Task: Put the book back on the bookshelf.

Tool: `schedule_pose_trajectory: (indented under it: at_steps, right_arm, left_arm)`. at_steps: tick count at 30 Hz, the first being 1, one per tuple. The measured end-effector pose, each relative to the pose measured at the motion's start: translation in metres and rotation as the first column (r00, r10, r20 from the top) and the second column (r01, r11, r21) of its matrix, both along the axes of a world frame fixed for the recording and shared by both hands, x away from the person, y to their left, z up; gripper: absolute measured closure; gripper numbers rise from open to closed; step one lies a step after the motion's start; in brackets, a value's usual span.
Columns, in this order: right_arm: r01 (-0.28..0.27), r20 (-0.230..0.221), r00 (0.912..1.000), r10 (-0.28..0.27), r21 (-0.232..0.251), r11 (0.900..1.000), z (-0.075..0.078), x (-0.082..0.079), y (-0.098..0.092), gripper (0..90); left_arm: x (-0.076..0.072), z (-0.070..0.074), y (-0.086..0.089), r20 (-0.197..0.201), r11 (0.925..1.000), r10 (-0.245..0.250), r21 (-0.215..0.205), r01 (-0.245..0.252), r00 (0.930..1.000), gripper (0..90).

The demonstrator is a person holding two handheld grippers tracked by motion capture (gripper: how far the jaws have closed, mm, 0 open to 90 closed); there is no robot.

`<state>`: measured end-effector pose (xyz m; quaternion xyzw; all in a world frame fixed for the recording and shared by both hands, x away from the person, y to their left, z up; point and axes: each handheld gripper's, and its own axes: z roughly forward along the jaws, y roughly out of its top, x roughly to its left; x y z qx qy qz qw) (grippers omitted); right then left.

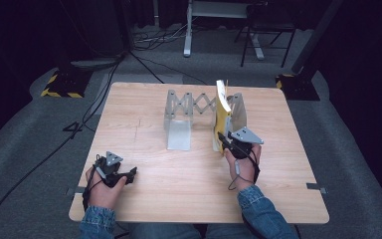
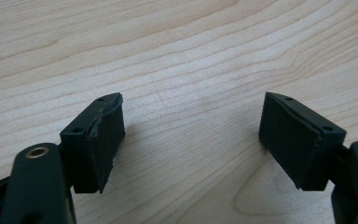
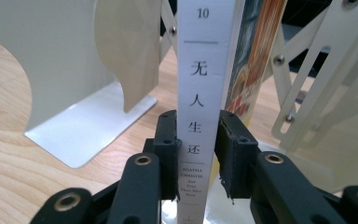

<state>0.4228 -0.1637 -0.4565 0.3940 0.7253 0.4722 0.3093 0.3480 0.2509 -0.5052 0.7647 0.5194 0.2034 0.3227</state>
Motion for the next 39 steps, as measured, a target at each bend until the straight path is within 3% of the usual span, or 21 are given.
schedule_pose_trajectory:
  at_steps: [9, 18, 27, 39]
  right_arm:
    - [0.005, -0.010, 0.9999, -0.005, 0.000, 1.000, -0.005, 0.007, 0.001, 68.1]
    - [0.014, 0.009, 0.9999, -0.014, -0.002, 1.000, -0.005, 0.005, -0.002, 62.8]
    - [0.033, 0.045, 0.9984, -0.035, 0.032, 0.999, 0.008, 0.003, -0.006, 42.8]
    - [-0.006, 0.060, 0.9982, 0.003, 0.056, 0.998, 0.035, -0.011, -0.019, 31.2]
  left_arm:
    - [0.000, 0.000, 0.000, 0.000, 1.0000, -0.002, 0.001, 0.002, 1.0000, 22.8]
    - [0.002, 0.000, -0.001, -0.004, 1.0000, -0.001, -0.002, 0.001, 1.0000, 21.5]
    - [0.001, 0.000, -0.001, -0.005, 1.0000, -0.001, -0.004, 0.001, 1.0000, 21.5]
    - [-0.001, 0.000, 0.001, -0.005, 0.9999, -0.014, -0.001, 0.014, 0.9999, 21.6]
